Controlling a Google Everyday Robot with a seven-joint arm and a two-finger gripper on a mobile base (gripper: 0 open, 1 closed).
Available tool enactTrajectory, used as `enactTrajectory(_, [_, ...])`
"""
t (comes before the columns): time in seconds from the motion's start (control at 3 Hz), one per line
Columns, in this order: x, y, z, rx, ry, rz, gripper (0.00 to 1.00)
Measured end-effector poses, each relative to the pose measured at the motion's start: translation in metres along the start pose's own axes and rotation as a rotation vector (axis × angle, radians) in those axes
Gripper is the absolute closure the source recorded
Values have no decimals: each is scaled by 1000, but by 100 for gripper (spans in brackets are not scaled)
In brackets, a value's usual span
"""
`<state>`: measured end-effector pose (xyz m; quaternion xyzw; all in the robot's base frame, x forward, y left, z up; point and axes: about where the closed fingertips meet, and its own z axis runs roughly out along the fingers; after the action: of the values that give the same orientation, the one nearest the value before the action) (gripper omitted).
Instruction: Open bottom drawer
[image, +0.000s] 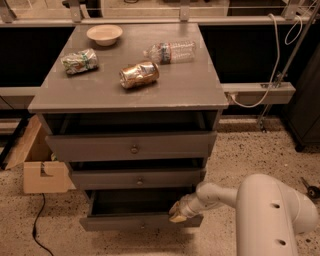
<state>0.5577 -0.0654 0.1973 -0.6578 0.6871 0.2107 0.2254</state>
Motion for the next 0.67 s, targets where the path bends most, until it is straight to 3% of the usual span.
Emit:
enactTrajectory(0.33, [-1,0,-1,0,0,0,100])
enactTrajectory(0.67, [-1,0,-1,0,0,0,81])
